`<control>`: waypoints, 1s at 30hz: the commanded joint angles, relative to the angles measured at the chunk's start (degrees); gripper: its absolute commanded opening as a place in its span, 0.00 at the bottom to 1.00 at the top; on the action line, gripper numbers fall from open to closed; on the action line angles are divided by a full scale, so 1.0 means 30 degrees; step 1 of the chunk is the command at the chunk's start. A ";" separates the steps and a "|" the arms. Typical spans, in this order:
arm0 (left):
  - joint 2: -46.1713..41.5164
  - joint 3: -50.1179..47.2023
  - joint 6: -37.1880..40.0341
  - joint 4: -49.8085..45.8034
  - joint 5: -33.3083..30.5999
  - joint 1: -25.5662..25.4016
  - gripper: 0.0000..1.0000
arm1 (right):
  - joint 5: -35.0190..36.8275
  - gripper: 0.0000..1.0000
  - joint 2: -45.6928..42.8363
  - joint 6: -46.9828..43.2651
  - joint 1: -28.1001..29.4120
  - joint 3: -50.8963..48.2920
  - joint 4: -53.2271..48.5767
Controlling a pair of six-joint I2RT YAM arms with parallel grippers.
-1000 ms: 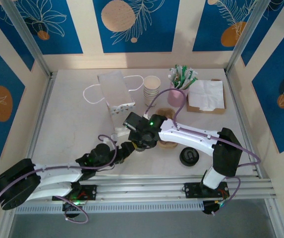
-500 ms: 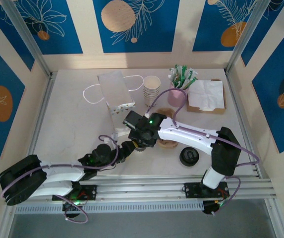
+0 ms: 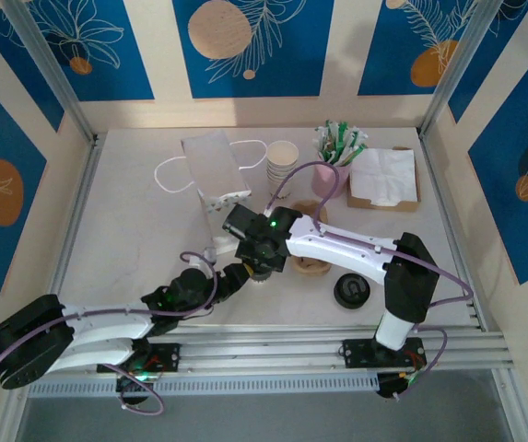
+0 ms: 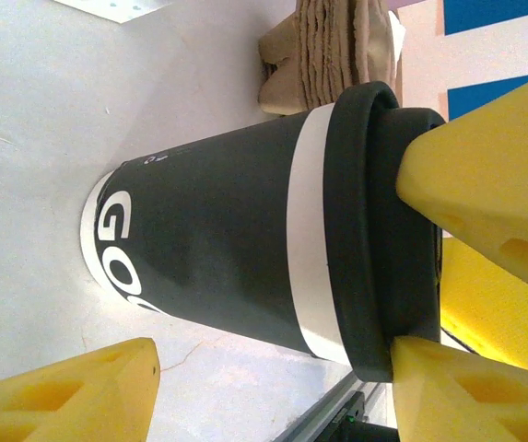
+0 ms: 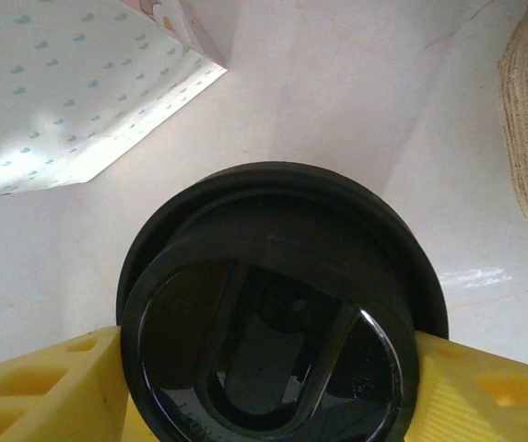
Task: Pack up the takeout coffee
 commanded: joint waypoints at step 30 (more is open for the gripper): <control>-1.0812 0.2219 0.4058 -1.7687 -0.1096 -0.0097 0.80 | -0.0805 0.71 0.1915 -0.1973 0.0382 0.1227 -0.3402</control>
